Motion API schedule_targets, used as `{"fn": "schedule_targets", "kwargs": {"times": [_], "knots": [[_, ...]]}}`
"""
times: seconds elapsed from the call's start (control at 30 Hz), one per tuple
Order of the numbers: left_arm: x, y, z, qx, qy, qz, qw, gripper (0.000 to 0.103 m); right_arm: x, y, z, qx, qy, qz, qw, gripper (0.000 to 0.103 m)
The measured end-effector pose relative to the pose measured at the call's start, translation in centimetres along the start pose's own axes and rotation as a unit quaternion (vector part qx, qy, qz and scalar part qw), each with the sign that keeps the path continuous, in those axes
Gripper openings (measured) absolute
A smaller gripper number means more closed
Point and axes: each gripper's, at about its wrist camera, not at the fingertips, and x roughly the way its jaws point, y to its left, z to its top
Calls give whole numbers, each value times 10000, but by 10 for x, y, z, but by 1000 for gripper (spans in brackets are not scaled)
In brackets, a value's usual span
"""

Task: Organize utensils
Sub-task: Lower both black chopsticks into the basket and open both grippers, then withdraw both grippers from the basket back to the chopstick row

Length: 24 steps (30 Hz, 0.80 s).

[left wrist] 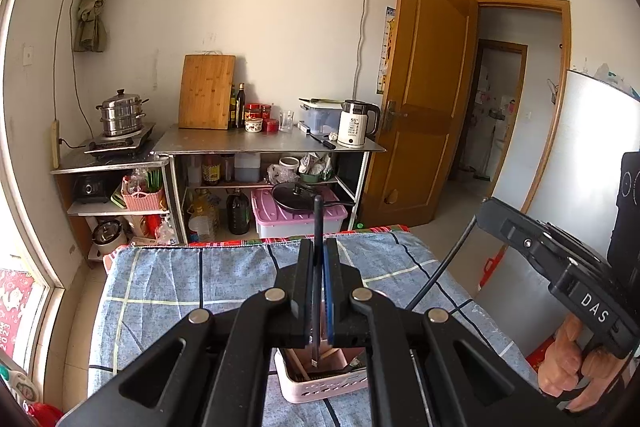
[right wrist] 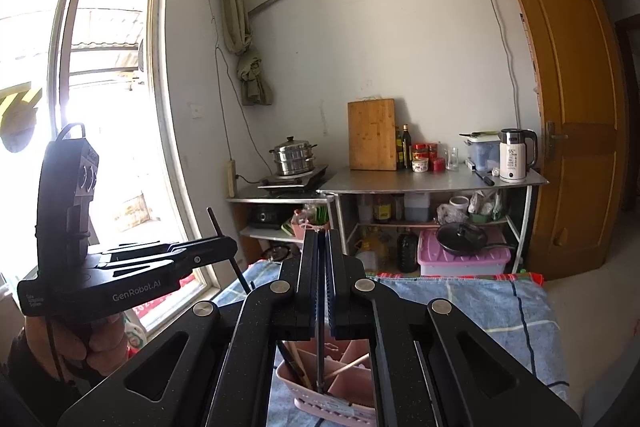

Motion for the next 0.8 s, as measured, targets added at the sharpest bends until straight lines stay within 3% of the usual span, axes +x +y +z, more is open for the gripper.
{"fn": "schedule_targets", "kwargs": {"times": [0.6, 0.7, 0.77, 0.8], "knots": [[61, 24, -66, -388, 942, 131, 9947, 5, 53, -22, -69, 105, 1303, -157, 9913, 4], [55, 23, -66, -366, 892, 161, 9952, 15, 47, -23, -69, 100, 1296, -165, 9914, 7], [47, 22, -64, -350, 775, 204, 9962, 27, 37, -24, -65, 96, 1193, -170, 9927, 11], [42, 21, -63, -346, 702, 218, 9967, 28, 34, -25, -62, 98, 1145, -174, 9932, 11]]}}
